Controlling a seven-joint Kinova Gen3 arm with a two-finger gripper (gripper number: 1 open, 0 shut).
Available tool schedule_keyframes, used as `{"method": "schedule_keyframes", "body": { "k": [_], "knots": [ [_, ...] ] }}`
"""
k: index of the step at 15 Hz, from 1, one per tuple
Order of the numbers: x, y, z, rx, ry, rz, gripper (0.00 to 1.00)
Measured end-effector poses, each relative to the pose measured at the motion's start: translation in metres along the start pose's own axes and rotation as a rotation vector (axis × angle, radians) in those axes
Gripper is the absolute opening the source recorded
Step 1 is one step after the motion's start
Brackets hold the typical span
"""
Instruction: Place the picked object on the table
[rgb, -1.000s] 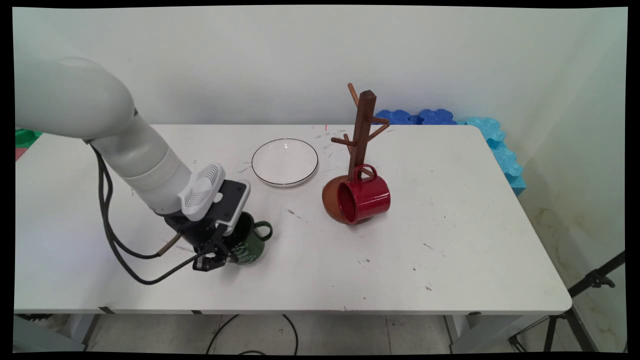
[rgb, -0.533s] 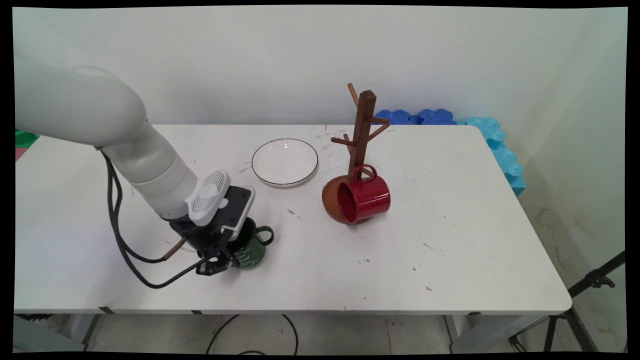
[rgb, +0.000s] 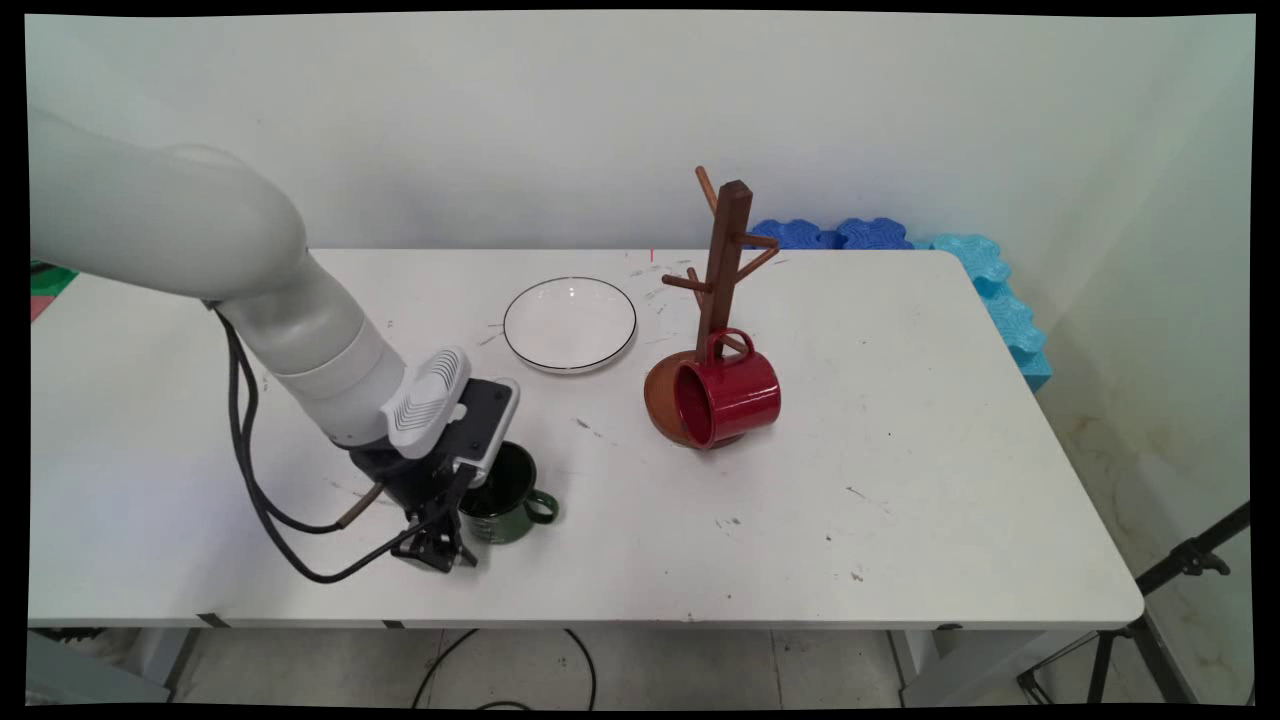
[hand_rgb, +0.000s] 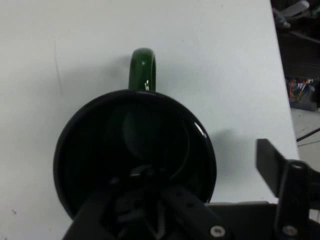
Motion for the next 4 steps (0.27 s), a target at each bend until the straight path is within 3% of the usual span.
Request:
{"method": "schedule_keyframes", "body": {
  "k": [4],
  "knots": [
    [0.004, 0.0027, -0.0011, -0.009, 0.026, -0.004, 1.0]
  ]
}}
